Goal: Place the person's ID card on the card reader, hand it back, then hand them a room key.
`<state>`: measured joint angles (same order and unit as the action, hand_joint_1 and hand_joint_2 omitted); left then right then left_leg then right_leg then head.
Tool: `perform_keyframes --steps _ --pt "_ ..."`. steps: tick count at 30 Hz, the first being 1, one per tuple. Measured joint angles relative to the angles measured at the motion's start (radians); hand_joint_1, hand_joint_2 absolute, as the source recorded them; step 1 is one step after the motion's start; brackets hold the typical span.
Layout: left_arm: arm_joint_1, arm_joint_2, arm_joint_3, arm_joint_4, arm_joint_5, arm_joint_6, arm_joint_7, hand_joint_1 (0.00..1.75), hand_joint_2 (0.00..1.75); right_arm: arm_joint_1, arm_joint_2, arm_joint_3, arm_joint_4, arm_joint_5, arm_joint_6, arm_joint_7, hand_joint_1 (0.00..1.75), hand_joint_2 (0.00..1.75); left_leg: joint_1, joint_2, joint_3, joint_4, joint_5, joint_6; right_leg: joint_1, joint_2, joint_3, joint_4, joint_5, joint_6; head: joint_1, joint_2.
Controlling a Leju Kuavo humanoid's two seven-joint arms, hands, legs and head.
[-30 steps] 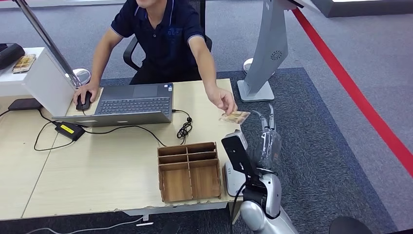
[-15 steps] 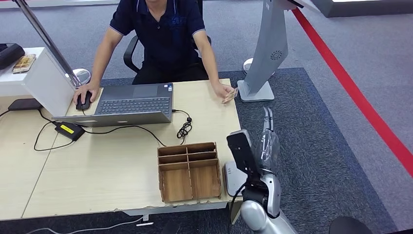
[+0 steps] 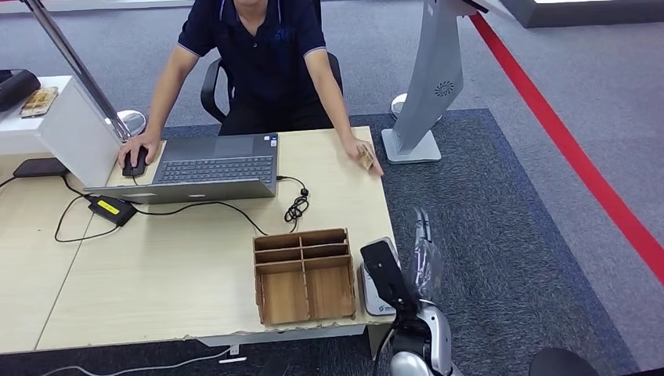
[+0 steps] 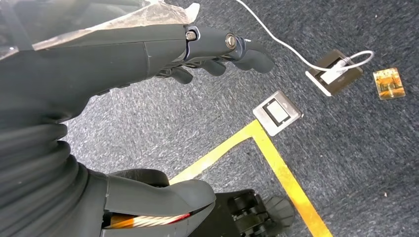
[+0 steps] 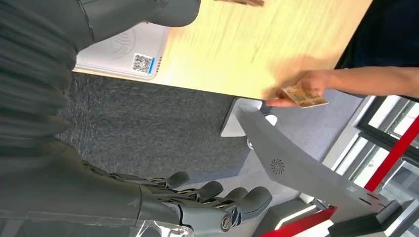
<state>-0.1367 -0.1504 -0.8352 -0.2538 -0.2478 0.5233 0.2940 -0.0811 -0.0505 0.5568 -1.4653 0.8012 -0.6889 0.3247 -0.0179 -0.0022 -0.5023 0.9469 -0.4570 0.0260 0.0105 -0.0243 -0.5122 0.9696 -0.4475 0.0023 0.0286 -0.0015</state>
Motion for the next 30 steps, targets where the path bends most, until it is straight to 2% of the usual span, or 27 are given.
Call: perform_keyframes --steps 8,17,30 --pt "-0.004 0.0 -0.001 -0.001 -0.014 -0.02 0.009 0.0 1.75 -0.006 -0.011 0.039 0.023 0.079 0.001 0.037 0.0 1.75 0.0 0.0 0.0 0.0 0.0 0.0 0.0 0.0 0.0 0.0 0.0 0.0 0.0 0.0" --pt "-0.03 -0.002 -0.001 -0.006 -0.024 -0.083 0.032 0.0 1.75 -0.035 -0.015 0.069 0.039 0.33 0.046 0.131 0.0 1.75 0.0 0.0 0.0 0.0 0.0 0.0 0.0 0.0 0.0 0.0 0.0 0.0 0.0 0.0" --pt "-0.044 -0.003 -0.002 -0.012 -0.049 -0.105 0.048 0.0 1.75 -0.041 -0.019 0.089 0.044 0.367 0.083 0.139 0.0 1.75 0.0 0.0 0.0 0.0 0.0 0.0 0.0 0.0 0.0 0.0 0.0 0.0 0.0 0.0"
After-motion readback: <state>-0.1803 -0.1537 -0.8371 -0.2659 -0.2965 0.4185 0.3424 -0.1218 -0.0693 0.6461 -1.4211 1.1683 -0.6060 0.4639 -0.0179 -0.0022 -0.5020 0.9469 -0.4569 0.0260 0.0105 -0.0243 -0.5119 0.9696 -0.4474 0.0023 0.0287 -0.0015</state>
